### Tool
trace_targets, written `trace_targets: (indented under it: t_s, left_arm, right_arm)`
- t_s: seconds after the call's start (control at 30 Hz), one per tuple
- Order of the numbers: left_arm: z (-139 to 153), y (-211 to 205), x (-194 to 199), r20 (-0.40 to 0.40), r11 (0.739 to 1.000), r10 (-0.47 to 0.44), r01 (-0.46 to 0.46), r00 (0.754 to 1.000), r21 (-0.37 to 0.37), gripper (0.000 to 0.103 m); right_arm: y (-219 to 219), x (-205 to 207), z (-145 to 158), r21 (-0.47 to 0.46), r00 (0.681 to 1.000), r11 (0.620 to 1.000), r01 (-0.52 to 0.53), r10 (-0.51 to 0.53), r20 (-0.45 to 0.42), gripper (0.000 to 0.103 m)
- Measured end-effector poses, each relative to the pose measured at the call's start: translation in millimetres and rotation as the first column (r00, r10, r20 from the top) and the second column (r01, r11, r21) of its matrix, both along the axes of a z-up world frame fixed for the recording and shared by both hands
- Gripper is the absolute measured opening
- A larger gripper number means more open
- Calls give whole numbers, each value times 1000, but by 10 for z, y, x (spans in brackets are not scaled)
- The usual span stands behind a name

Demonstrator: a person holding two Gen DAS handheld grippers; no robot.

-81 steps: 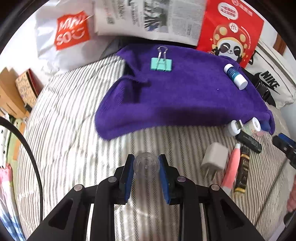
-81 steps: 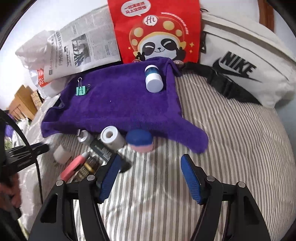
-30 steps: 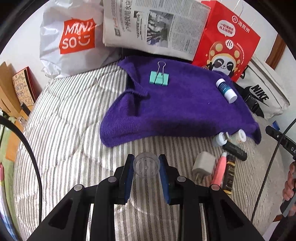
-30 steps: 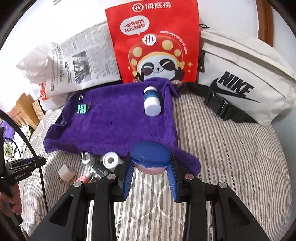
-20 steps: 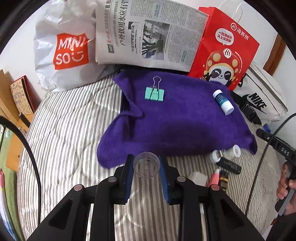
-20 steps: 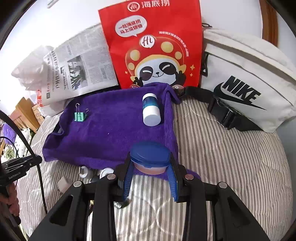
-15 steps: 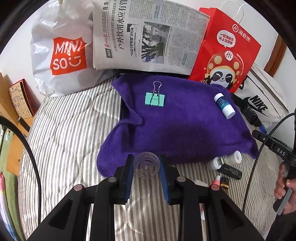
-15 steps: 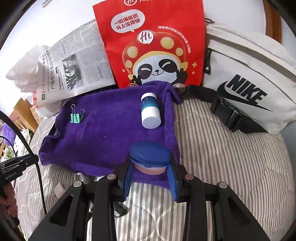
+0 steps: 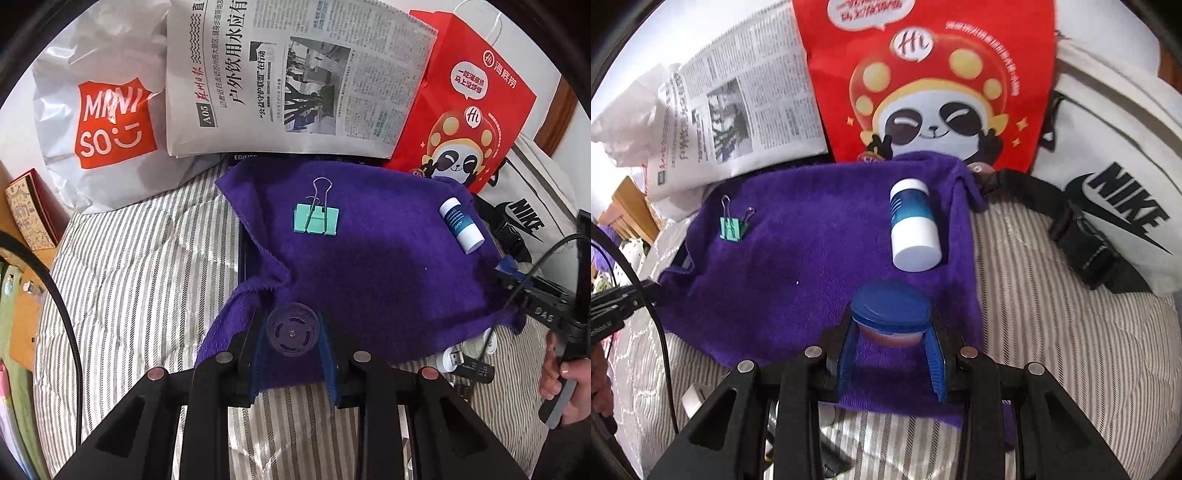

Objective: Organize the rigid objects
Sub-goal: 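Carry the jar onto the towel and open the right gripper while the left carries the cup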

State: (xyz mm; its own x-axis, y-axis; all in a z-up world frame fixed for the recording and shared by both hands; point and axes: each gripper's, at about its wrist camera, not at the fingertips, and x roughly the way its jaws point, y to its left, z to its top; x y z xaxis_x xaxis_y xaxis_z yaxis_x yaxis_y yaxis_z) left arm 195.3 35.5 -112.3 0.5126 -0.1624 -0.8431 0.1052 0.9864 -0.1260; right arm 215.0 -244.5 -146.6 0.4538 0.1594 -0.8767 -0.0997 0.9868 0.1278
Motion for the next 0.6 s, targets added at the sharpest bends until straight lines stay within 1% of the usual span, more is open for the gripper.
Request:
trace_targets:
  t_s: [0.07,0.33,0.53,0.6]
  left_arm:
    - [-10,6,13,-2,1000,-1,1,1000,-5,26]
    - [-58,44,95,-12,1000,-7,7,1000,-18,26]
    - [-72,59,145,-11,1000,-8,8,1000,-30,26]
    - [-84,52,160,-13,1000,-9,9,1000,-30,25]
  right_arm:
    - [25,64,-73,-9,1000,1000,-1,1,-21,34]
    - [39,210,-209,-26,999,1000,3,-4,-48,34]
    - [19,244,-251,-20,1000,1000,10,-10,-14,34]
    - [52,252,-255,-34,1000,999,3,-3,-7,34]
